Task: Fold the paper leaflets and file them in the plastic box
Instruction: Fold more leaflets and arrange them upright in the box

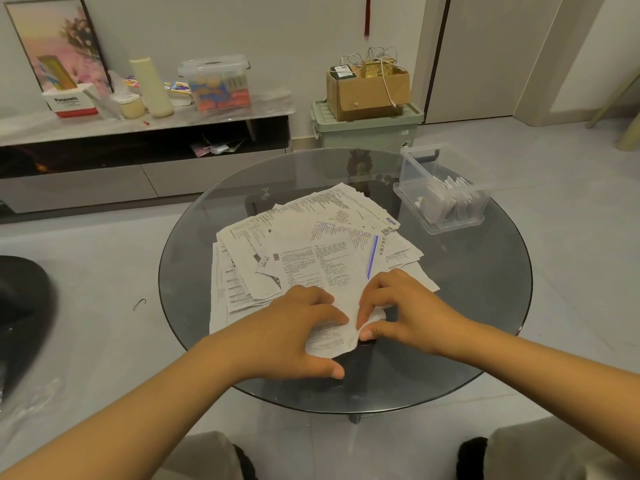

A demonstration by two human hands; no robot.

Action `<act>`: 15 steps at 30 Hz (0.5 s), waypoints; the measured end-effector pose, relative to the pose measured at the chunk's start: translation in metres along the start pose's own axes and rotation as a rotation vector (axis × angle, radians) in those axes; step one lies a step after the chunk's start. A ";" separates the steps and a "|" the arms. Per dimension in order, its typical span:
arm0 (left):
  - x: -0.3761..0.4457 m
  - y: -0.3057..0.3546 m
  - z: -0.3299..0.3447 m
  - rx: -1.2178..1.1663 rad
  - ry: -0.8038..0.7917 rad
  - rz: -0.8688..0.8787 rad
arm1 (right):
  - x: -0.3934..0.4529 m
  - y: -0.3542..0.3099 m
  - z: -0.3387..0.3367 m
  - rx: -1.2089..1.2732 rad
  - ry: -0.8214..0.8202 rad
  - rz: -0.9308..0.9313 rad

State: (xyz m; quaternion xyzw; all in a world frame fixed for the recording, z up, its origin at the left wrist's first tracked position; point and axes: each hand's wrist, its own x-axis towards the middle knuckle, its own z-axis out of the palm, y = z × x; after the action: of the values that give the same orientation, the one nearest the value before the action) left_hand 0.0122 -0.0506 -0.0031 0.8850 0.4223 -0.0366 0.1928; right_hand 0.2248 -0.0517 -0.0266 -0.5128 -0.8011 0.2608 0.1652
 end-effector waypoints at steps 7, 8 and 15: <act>-0.005 -0.002 -0.007 -0.134 0.080 -0.006 | 0.004 -0.003 -0.013 0.260 -0.024 0.070; -0.006 -0.003 -0.009 -0.211 0.098 -0.037 | 0.005 -0.004 -0.014 0.301 -0.032 0.087; 0.002 -0.012 -0.015 -0.403 0.340 -0.271 | 0.008 -0.019 -0.014 0.471 0.099 0.206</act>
State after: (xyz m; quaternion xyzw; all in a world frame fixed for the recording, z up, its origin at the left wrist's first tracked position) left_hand 0.0028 -0.0373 0.0066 0.7578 0.5615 0.1716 0.2846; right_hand 0.2149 -0.0474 -0.0043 -0.5513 -0.6526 0.4303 0.2914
